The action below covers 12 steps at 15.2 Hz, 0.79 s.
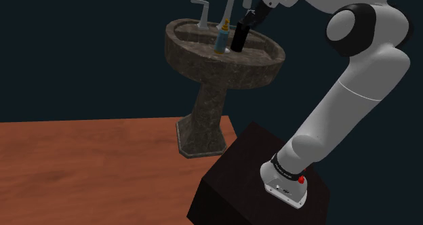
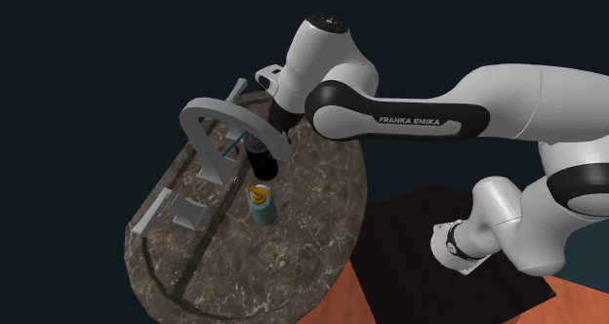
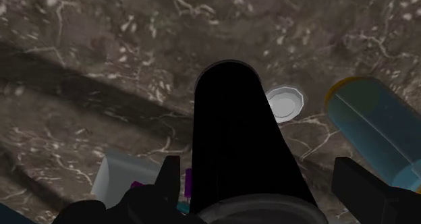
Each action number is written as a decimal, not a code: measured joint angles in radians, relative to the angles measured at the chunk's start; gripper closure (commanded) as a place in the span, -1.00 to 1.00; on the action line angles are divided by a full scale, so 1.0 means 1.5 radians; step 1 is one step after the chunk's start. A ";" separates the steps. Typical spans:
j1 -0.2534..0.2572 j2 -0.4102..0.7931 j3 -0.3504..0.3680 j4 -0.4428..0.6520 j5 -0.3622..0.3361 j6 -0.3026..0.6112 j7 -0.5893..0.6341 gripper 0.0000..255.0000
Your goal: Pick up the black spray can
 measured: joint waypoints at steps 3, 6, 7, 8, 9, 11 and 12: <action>0.000 -0.001 0.000 -0.007 0.001 0.007 -0.002 1.00; 0.000 -0.001 0.000 -0.007 0.001 0.008 -0.002 1.00; 0.000 -0.001 0.000 -0.007 0.001 0.008 -0.002 1.00; 0.000 -0.001 0.000 -0.007 0.001 0.008 -0.002 1.00; 0.000 -0.001 0.000 -0.007 0.001 0.008 -0.002 1.00; 0.000 -0.001 0.000 -0.007 0.001 0.007 -0.002 1.00; -0.001 0.001 -0.001 -0.001 0.001 0.002 -0.002 1.00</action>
